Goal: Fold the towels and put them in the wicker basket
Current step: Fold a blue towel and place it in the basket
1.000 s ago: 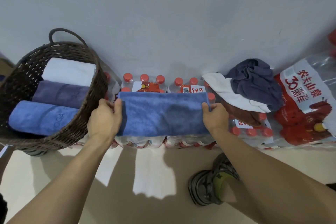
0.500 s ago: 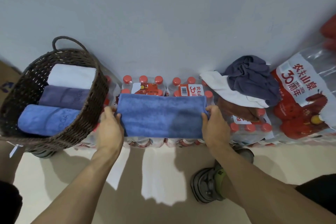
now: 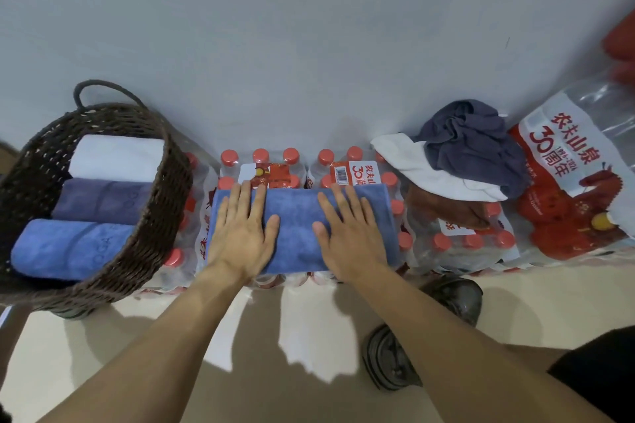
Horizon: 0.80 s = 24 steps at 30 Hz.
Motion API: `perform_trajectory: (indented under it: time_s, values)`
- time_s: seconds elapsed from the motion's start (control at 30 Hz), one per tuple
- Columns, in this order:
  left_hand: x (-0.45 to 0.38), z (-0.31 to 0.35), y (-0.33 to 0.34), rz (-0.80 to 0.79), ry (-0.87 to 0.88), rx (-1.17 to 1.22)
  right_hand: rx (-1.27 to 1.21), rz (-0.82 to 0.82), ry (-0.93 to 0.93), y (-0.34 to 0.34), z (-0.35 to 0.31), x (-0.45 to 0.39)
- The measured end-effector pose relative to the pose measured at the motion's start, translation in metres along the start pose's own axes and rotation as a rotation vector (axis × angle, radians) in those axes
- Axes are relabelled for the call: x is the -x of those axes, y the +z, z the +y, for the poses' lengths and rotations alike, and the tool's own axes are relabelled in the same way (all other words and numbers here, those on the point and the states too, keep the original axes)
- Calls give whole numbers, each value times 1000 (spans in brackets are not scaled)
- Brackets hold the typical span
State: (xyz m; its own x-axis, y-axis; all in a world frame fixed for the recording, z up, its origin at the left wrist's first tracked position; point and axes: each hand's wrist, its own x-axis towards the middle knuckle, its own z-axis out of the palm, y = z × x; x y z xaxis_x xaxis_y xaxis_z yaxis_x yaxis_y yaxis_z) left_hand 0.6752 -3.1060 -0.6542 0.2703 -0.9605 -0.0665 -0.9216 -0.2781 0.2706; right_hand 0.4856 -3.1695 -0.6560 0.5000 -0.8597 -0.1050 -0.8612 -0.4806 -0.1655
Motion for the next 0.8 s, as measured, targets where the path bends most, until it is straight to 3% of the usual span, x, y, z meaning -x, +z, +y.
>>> perform_trajectory:
  time_s: [0.2, 0.3, 0.37, 0.43, 0.6, 0.8]
  values:
    - [3, -4, 2, -15, -96, -105, -56, 38, 283, -7, 27, -6]
    - [2, 1, -5, -44, -108, -91, -144, 183, 432, -22, 42, 1]
    - [6, 7, -10, 54, -96, -53, -96, 278, 474, -32, 47, 6]
    - [13, 20, -12, 174, -12, 45, -125, 231, 484, -39, 54, 9]
    - [15, 59, 4, 140, 179, 202, -206, -54, 606, -48, 58, 7]
    - [20, 55, 26, 41, 177, -102, -461, -113, 578, -49, 56, 1]
